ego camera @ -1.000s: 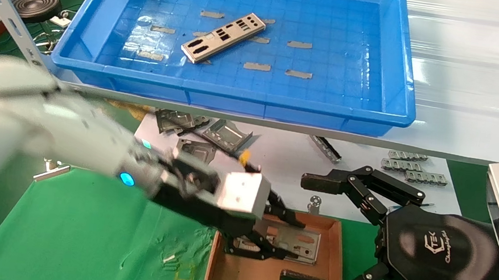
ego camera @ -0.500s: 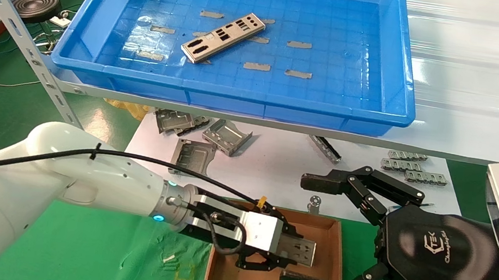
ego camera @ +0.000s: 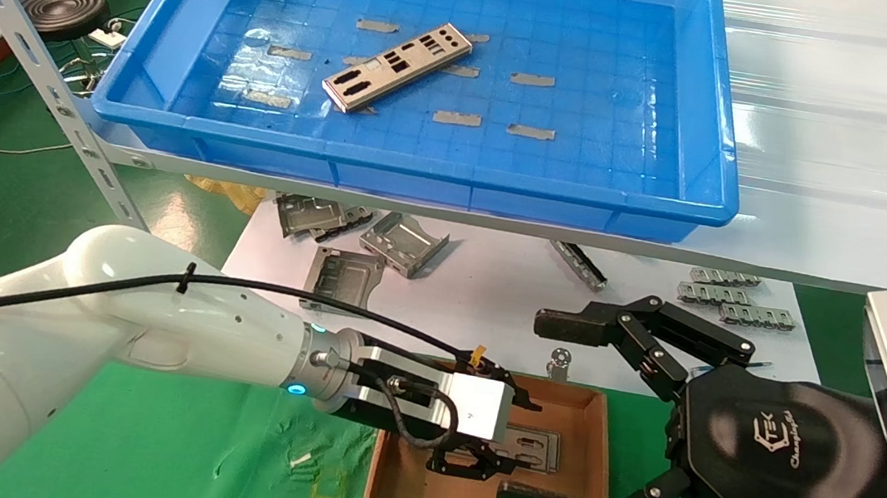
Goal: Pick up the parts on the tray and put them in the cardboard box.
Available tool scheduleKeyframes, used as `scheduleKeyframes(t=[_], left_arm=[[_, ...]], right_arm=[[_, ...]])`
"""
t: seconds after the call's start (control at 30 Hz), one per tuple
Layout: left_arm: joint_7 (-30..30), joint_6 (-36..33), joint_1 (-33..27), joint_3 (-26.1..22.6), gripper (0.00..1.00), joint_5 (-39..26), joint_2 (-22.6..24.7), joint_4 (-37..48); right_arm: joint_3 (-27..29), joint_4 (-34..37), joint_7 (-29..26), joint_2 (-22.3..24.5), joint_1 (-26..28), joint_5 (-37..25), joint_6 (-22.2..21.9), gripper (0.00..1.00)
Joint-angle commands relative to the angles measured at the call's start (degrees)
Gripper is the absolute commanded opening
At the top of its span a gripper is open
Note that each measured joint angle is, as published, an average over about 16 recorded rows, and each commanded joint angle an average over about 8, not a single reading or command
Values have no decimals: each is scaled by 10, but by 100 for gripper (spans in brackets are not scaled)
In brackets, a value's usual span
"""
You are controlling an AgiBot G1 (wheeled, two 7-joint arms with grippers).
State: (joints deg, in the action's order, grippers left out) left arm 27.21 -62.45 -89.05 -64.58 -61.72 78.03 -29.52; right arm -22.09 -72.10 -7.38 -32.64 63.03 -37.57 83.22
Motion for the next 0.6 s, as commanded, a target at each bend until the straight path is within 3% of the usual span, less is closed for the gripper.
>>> scheduleKeyframes(t=[0.03,0.23,0.6], left_arm=[[2,5,-1,-7,100,4,0,-1],[-7,-22,-4,-9,100,43,-4,12],[-42,-164,-8,18,100,141,-20,78]], right_arm=[[0,0,0,0,0,0,0,100],[0,0,0,0,0,0,0,100],[0,0,0,0,0,0,0,100]])
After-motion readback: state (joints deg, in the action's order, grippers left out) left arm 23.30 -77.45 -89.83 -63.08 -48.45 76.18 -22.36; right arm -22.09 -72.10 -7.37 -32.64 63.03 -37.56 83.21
